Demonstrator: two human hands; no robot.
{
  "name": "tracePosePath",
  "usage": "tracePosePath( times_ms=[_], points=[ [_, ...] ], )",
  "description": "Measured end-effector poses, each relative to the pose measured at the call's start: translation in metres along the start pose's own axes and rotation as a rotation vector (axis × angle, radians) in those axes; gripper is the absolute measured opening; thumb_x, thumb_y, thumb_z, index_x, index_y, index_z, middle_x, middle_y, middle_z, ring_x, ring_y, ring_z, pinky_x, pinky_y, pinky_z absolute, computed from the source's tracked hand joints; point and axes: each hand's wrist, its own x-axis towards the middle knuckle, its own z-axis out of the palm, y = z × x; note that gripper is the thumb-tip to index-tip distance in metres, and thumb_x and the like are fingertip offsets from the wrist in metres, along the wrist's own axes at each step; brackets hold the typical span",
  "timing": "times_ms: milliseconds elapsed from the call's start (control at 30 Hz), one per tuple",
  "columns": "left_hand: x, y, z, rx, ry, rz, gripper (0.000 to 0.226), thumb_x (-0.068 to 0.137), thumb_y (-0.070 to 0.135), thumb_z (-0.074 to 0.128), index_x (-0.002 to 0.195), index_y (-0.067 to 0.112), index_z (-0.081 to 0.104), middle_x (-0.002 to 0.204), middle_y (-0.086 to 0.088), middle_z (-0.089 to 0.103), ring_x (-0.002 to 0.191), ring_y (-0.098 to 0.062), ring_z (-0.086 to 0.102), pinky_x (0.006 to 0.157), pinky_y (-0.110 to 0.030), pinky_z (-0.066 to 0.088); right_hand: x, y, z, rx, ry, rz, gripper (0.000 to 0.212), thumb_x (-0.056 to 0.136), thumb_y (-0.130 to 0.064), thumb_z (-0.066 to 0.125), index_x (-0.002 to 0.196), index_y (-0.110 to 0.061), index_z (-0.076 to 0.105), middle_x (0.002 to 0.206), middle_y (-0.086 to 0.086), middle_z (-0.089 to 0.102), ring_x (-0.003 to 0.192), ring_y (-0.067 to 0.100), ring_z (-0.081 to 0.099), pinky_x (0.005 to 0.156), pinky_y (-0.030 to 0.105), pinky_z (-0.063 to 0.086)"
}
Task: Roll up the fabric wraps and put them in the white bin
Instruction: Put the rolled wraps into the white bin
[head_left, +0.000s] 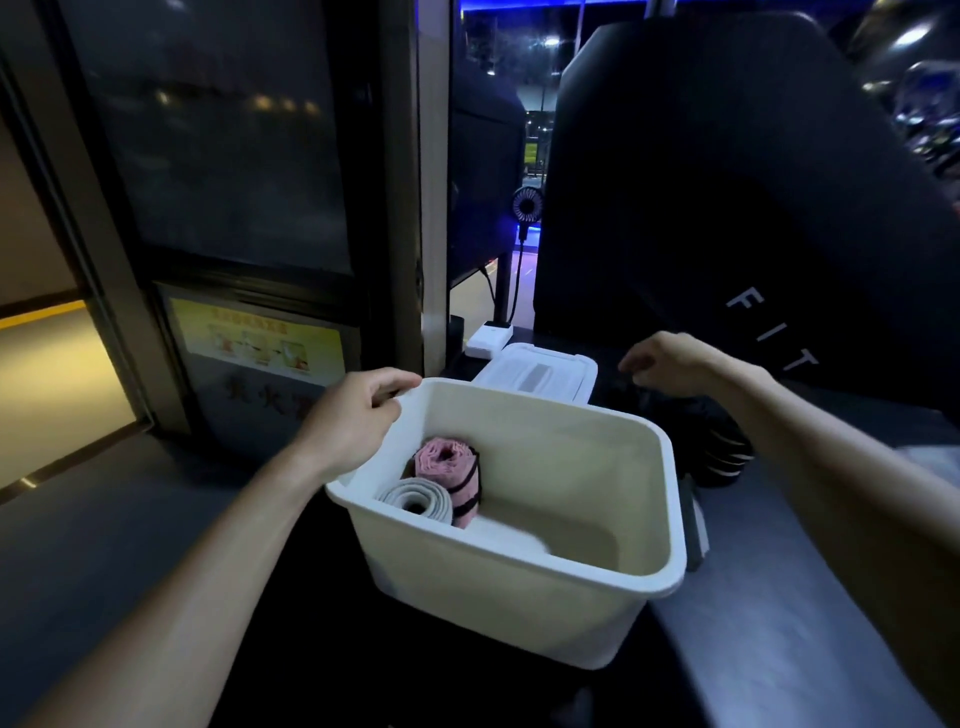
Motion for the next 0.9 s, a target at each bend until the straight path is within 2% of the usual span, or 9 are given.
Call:
tracePosePath(
  times_ms=[100,267,400,533,633,700,800,833,900],
  points=[
    [0.0,-0.002,0.0,0.009,0.002,0.011,0.041,0.1,-0.002,0.053,0.131,0.019,0.068,0.127,0.011,0.069,0.121,-0.001,0.059,0.086,-0.002,0.035,0.01,0.012,0.016,-0.068,-0.049,0.024,0.04,0.087,-0.031,0.076,0.126,-0.026,0.069,0.123,0.002,0.07,0.115,0.024,0.062,0.099,0.034,0.049],
    [0.003,-0.005,0.0,-0.008,0.004,0.011,0.042,0.098,-0.004,0.054,0.128,0.02,0.07,0.127,0.011,0.07,0.123,-0.001,0.06,0.1,-0.015,0.041,0.022,0.019,0.041,-0.03,-0.012,0.08,0.05,0.07,-0.054,0.084,0.107,-0.029,0.063,0.103,0.002,0.065,0.095,0.024,0.061,0.084,0.039,0.055],
    [0.003,-0.008,0.0,-0.002,0.007,0.006,0.041,0.098,-0.003,0.054,0.126,0.022,0.071,0.127,0.012,0.07,0.124,0.0,0.06,0.098,-0.013,0.039,0.025,0.02,0.052,-0.027,0.071,0.111,0.04,0.071,-0.046,0.083,0.097,-0.027,0.06,0.106,0.002,0.063,0.093,0.025,0.06,0.073,0.035,0.048],
    [0.001,-0.005,-0.001,0.002,0.007,0.003,0.038,0.101,0.003,0.054,0.128,0.024,0.07,0.128,0.012,0.07,0.123,-0.001,0.06,0.11,-0.027,0.044,0.022,0.017,0.041,0.062,0.124,0.065,0.04,0.066,-0.041,0.089,0.094,-0.028,0.062,0.107,0.003,0.07,0.093,0.025,0.064,0.076,0.036,0.053],
    [-0.003,0.002,-0.002,0.042,-0.002,0.01,0.033,0.105,0.015,0.052,0.132,0.025,0.068,0.128,0.013,0.069,0.122,-0.003,0.058,0.102,-0.025,0.043,0.009,-0.006,0.005,0.227,0.332,-0.055,0.039,0.067,-0.035,0.091,0.097,-0.025,0.068,0.101,0.001,0.072,0.09,0.021,0.065,0.076,0.031,0.051],
    [-0.004,0.004,-0.003,0.09,-0.009,0.015,0.032,0.106,0.022,0.052,0.133,0.027,0.067,0.129,0.014,0.068,0.123,-0.004,0.058,0.097,-0.024,0.042,-0.012,-0.037,-0.028,0.37,0.409,-0.192,0.037,0.069,-0.031,0.091,0.099,-0.022,0.07,0.092,-0.005,0.071,0.082,0.013,0.065,0.071,0.026,0.048],
    [-0.006,0.005,-0.003,0.129,-0.016,0.025,0.032,0.106,0.026,0.052,0.135,0.029,0.066,0.132,0.014,0.067,0.125,-0.006,0.058,0.102,-0.028,0.045,-0.05,-0.089,-0.056,0.388,0.26,-0.454,0.036,0.07,-0.031,0.092,0.098,-0.024,0.07,0.087,-0.012,0.071,0.078,0.004,0.066,0.07,0.023,0.05],
    [-0.006,0.005,-0.003,0.14,-0.017,0.026,0.033,0.106,0.025,0.051,0.136,0.029,0.066,0.133,0.013,0.067,0.125,-0.007,0.059,0.104,-0.03,0.046,-0.061,-0.105,-0.056,0.319,0.184,-0.525,0.037,0.069,-0.033,0.092,0.098,-0.025,0.07,0.088,-0.013,0.071,0.08,0.006,0.066,0.071,0.023,0.051],
    [-0.007,0.006,-0.004,0.145,-0.02,0.024,0.034,0.106,0.022,0.051,0.136,0.028,0.065,0.134,0.012,0.067,0.126,-0.009,0.059,0.108,-0.033,0.046,-0.077,-0.133,-0.046,0.145,0.097,-0.633,0.041,0.067,-0.033,0.092,0.1,-0.026,0.069,0.091,-0.016,0.069,0.082,0.008,0.063,0.07,0.013,0.046]
  ],
)
